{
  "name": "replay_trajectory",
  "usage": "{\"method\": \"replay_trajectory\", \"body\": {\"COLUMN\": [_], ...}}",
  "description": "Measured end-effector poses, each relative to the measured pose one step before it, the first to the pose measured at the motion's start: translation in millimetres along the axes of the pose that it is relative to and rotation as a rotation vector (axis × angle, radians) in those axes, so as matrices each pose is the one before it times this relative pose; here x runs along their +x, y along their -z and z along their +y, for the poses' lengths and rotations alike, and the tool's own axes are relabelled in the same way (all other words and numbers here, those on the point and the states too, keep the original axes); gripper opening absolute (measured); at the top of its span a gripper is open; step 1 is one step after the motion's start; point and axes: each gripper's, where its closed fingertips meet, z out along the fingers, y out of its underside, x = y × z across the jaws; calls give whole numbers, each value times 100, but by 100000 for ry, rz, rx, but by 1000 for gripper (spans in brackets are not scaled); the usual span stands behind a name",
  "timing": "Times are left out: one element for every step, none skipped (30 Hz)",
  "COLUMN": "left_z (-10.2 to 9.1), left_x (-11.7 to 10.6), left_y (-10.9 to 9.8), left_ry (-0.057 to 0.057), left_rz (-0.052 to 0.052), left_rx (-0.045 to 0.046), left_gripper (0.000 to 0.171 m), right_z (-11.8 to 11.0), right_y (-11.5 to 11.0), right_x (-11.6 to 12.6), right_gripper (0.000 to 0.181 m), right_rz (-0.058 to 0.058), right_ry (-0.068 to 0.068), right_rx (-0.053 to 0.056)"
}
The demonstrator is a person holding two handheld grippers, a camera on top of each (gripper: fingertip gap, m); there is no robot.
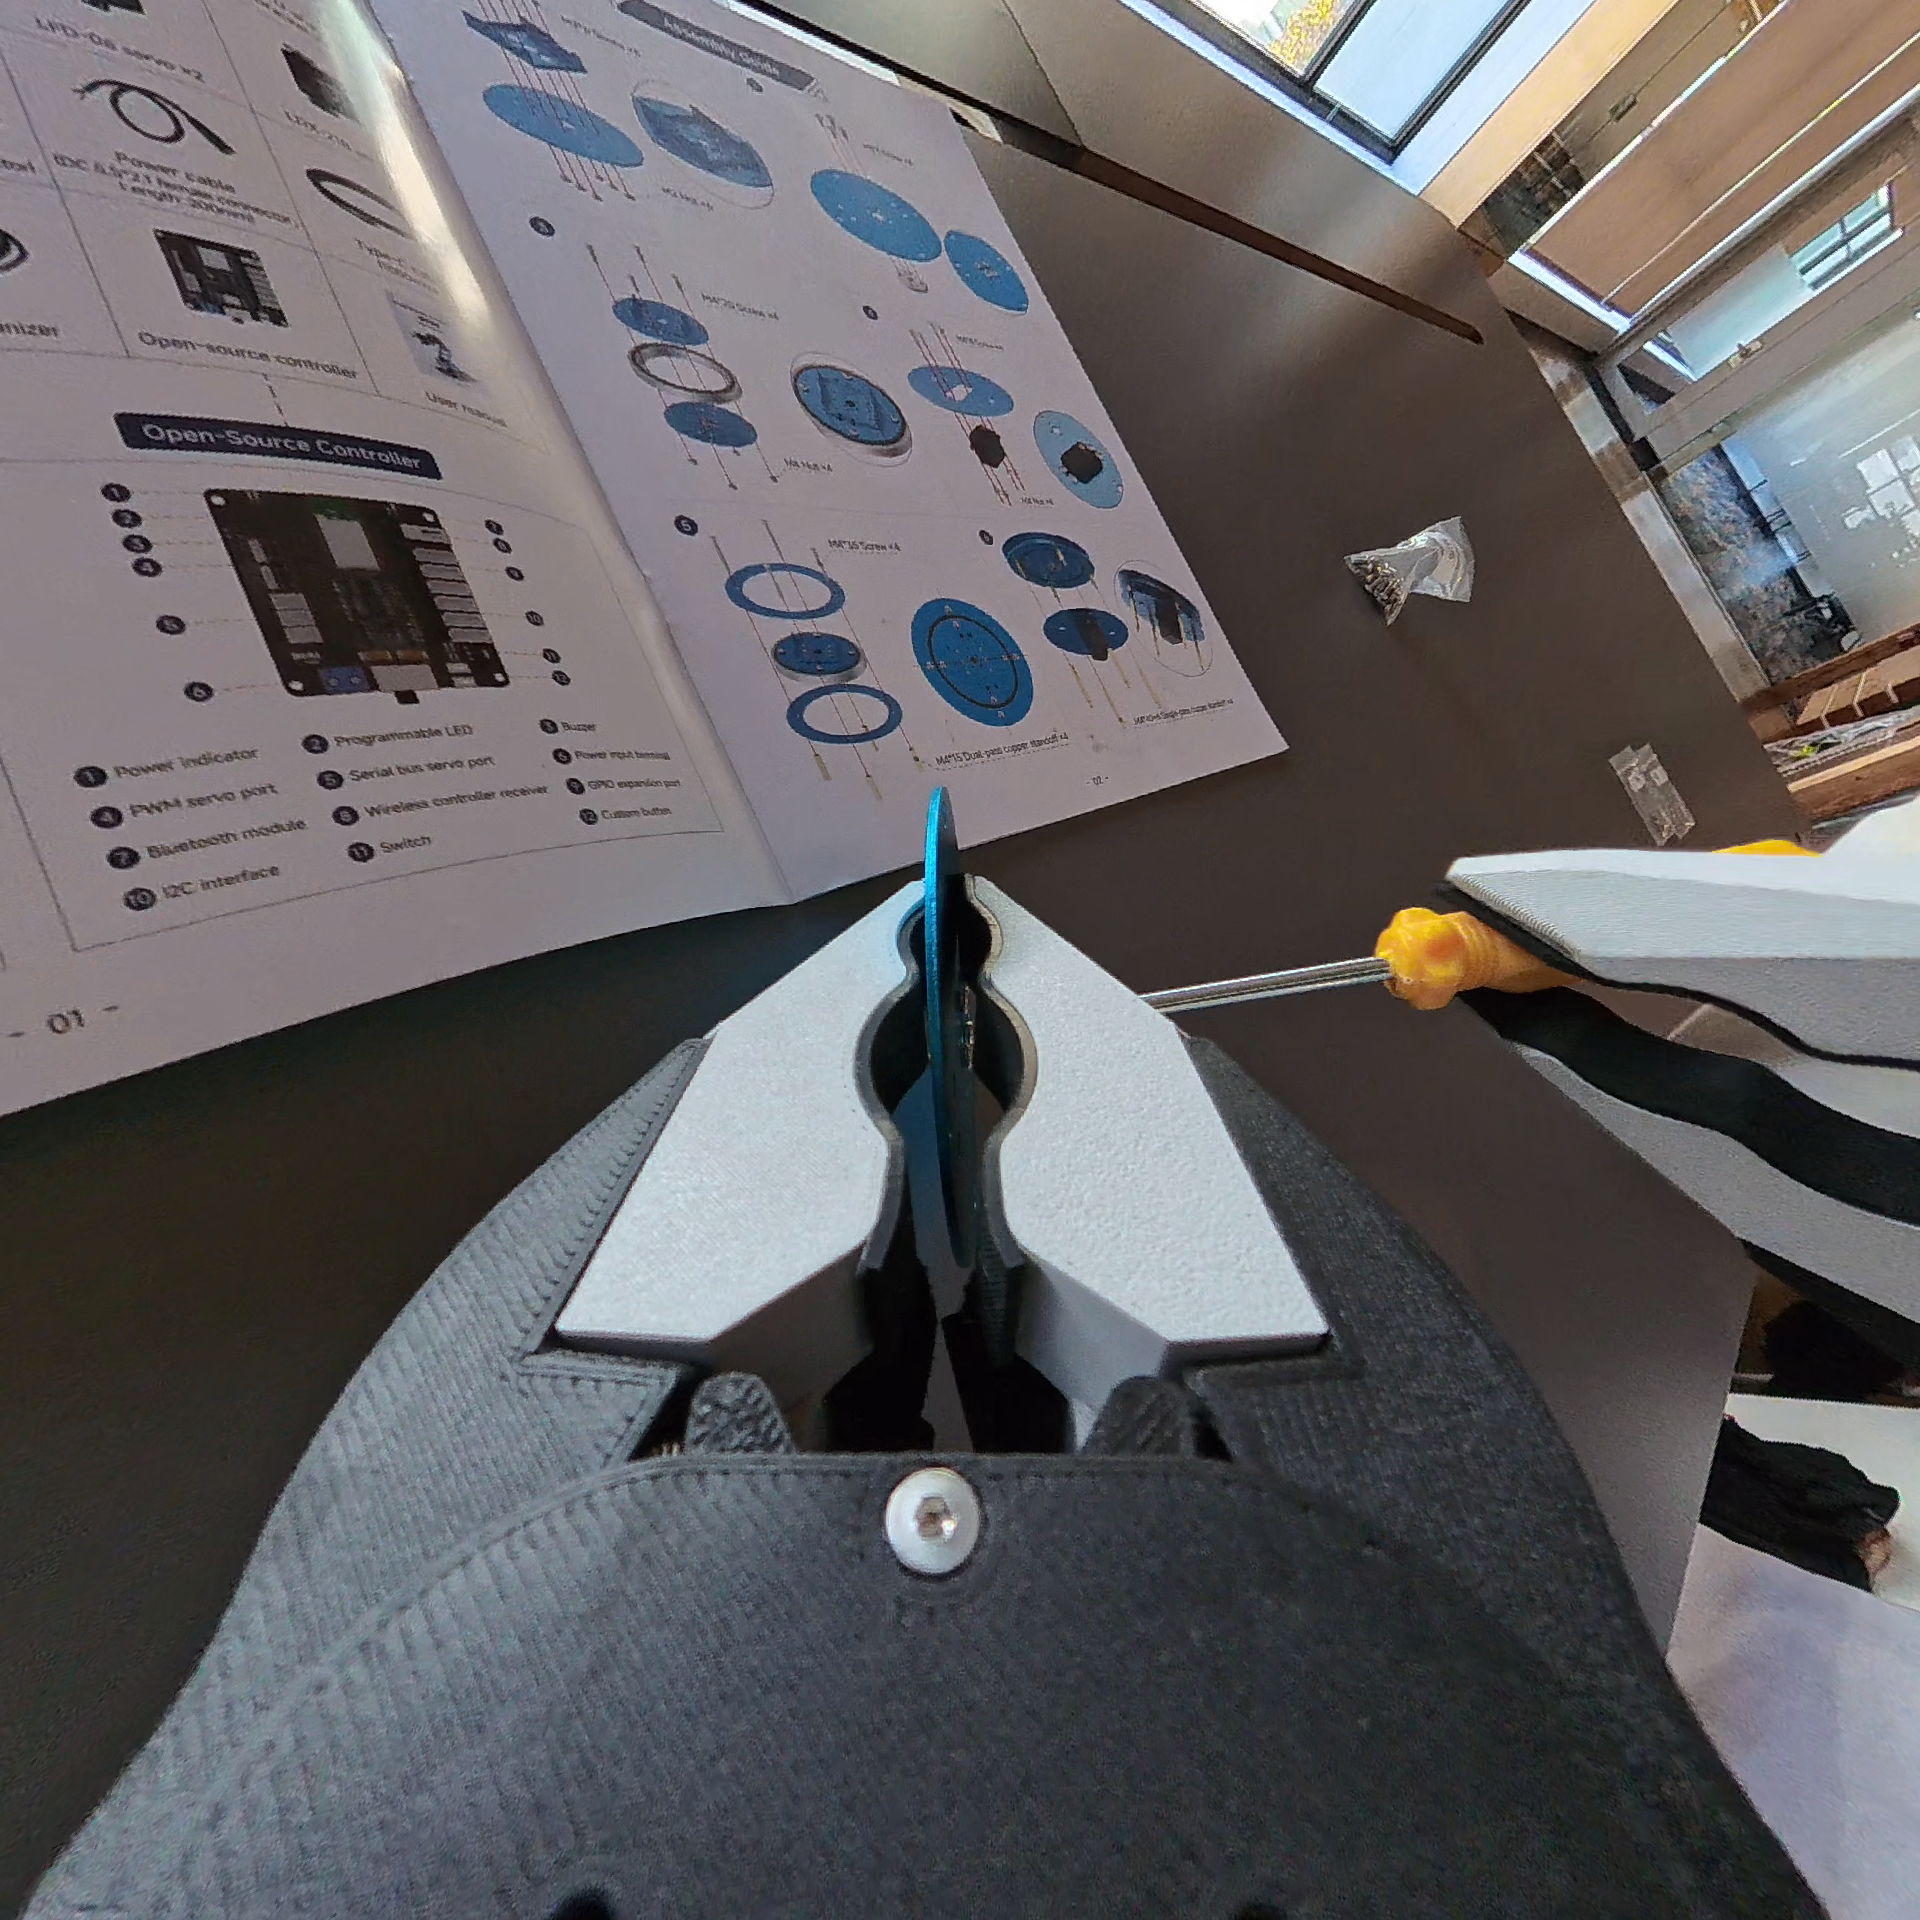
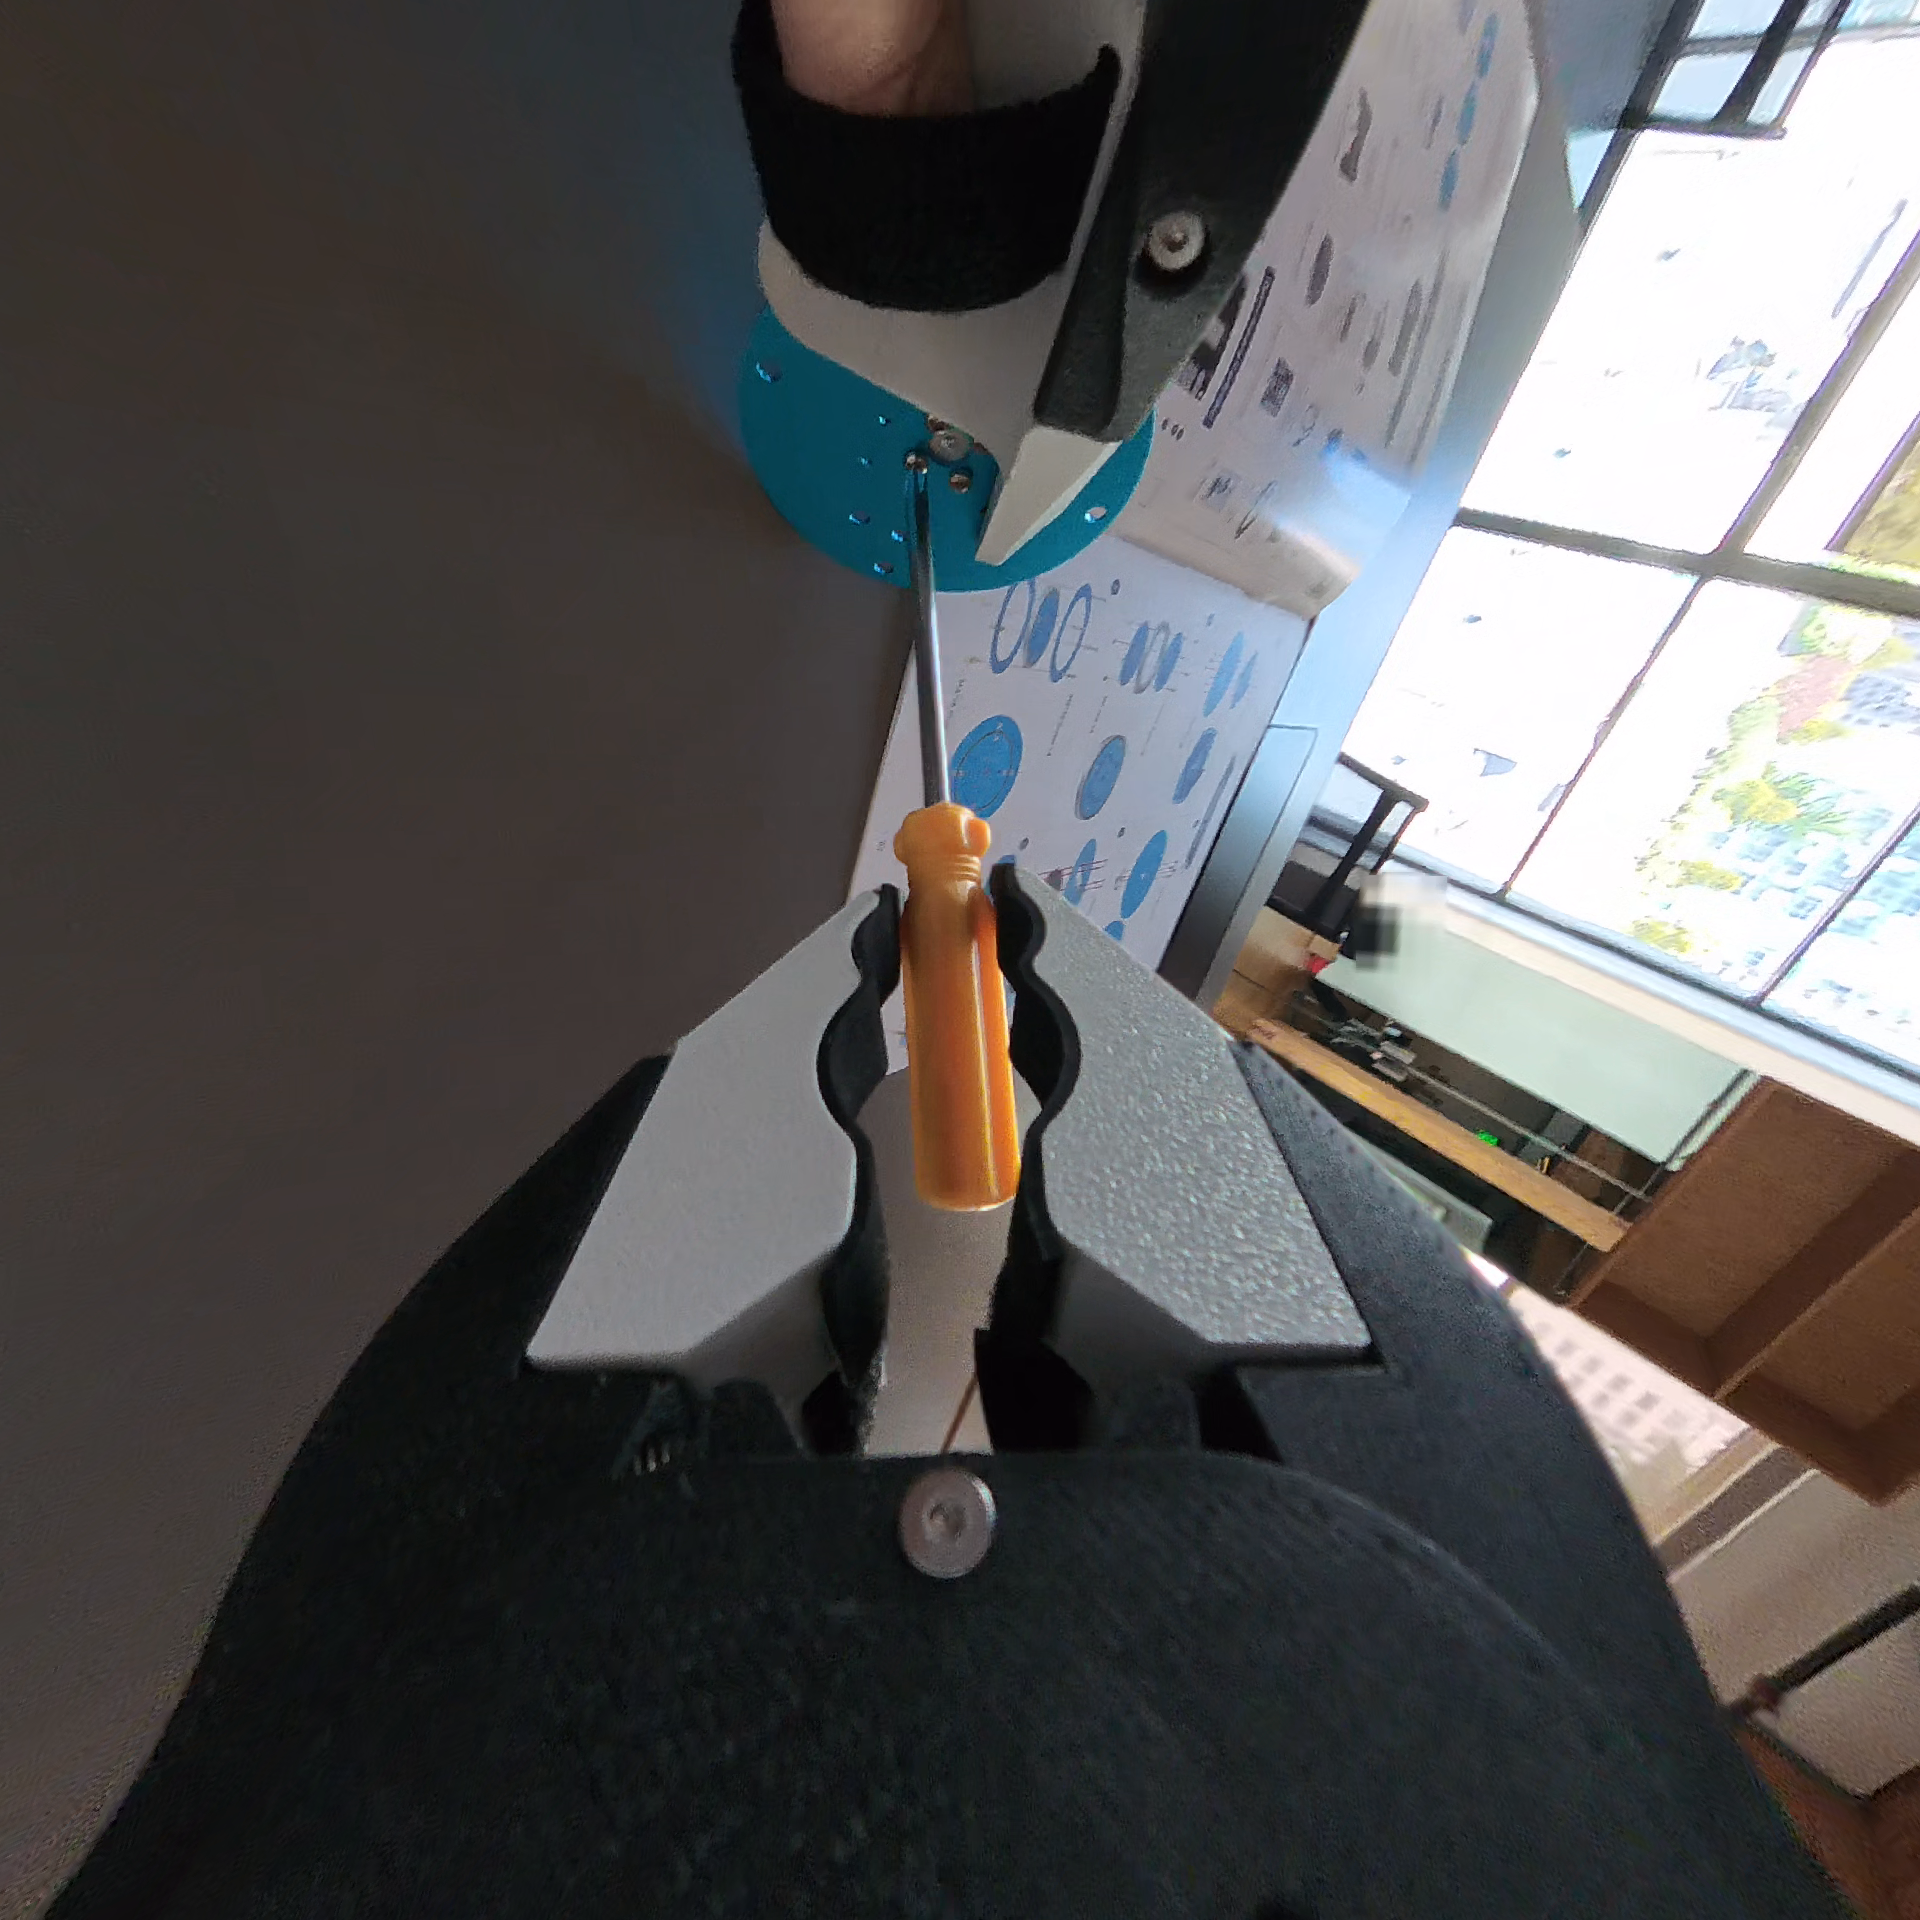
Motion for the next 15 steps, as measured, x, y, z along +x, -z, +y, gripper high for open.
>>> {"method": "replay_trajectory", "body": {"left_z": [-8, -1, 0, -1, 0, -4, 7, 18, 9, -1, -2, -8, 10, 2, -1], "left_x": [-26, -16, -17, -11, -15, -2, 14, 15, 12, 16, 1, -37, 6, -14, 19], "left_y": [3, 0, 0, 1, -6, 0, -10, -6, -5, 6, 14, -3, -2, -6, -7], "left_ry": [257, 262, 177, 134, 223, 282, 237, 276, 169, -32, -192, -2, 223, 235, 166], "left_rz": [137, 169, 87, 74, 82, 235, 322, 214, 65, 0, -192, -215, 184, 117, 308], "left_rx": [64, -5, -22, -79, -86, -100, -91, -69, 98, 61, 3, 10, -108, 6, -37], "left_gripper": [0, 0, 0, 0, 0, 0, 0, 0, 0, 0, 0, 0, 0, 0, 0], "right_z": [-137, -86, -89, -86, -95, -109, -180, -177, -131, -118, -115, 93, 185, -39, -52], "right_y": [69, 58, 43, 42, 45, 74, 102, 135, 95, 75, 12, -100, -101, -12, 51], "right_x": [70, 68, 216, 244, 23, 152, 287, 151, 53, 206, -65, -262, -34, -9, -44], "right_gripper": [18, 18, 18, 18, 18, 18, 18, 18, 18, 18, 18, 18, 18, 18, 18], "right_rz": [2245, 2607, 3783, 3887, 2370, 3214, 4651, 4303, 4088, 5657, 4265, 2718, 3562, 2945, 1581], "right_ry": [3776, 4536, 4330, 3708, 4127, 4621, 5657, 5942, 5579, 5326, 5656, 4785, 3643, 2330, 744], "right_rx": [1078, 564, 458, 306, 384, 535, 1056, 1002, 344, 117, 381, -956, -1161, 821, 1084]}}
